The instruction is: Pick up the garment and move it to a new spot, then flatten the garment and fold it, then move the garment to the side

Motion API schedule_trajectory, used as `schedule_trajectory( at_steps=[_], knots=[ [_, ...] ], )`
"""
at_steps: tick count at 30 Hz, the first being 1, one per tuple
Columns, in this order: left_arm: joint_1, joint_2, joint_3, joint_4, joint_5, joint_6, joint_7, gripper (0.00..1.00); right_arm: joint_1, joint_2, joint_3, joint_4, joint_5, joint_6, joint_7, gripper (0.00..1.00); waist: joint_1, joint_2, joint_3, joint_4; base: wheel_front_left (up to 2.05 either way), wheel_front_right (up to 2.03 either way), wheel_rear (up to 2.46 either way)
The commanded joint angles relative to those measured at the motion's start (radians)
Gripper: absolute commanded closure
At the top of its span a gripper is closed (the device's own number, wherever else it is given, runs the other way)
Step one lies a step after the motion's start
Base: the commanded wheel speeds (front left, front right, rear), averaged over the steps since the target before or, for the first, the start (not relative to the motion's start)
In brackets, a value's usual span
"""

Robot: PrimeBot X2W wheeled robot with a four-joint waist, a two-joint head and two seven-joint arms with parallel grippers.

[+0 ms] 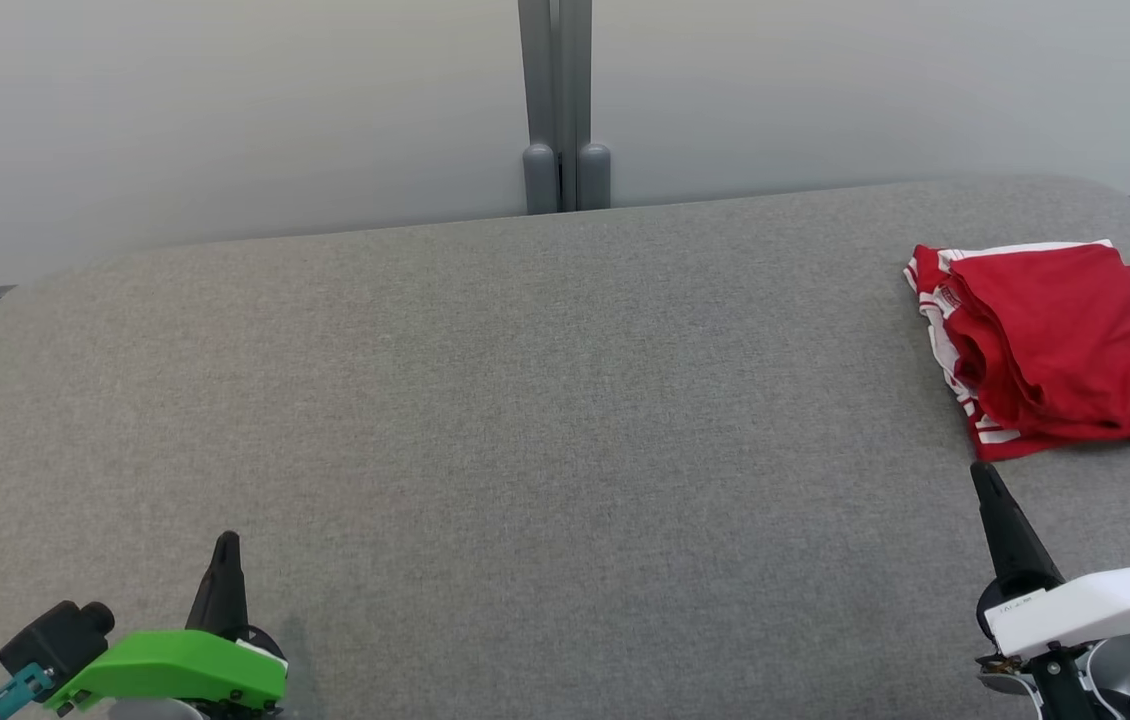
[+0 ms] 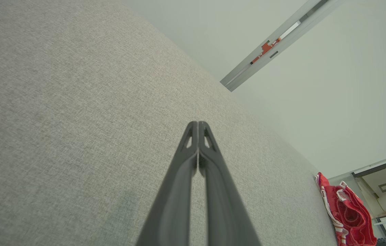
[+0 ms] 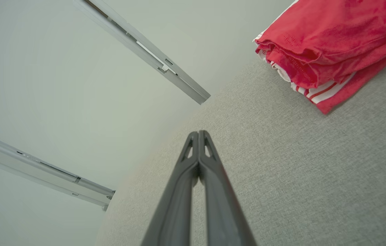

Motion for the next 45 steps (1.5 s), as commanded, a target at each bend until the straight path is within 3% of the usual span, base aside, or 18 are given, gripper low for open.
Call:
schedule_trajectory(
  at_steps=[1,45],
  knots=[
    [-0.032,-0.001,0.014,-0.009,-0.03,-0.008,0.006,1.0,-0.029,-0.002,-0.006,-0.003,0.033,0.0,0.006,1.0,0.0,0.0,0.0,0.0,0.0,0.0,0.0],
    [-0.078,-0.054,0.132,-0.002,-0.439,-0.094,0.115,1.0,-0.114,0.039,-0.038,0.114,0.443,0.0,0.05,1.0,0.0,0.0,0.013,0.003,0.0,0.0,0.0]
  ],
)
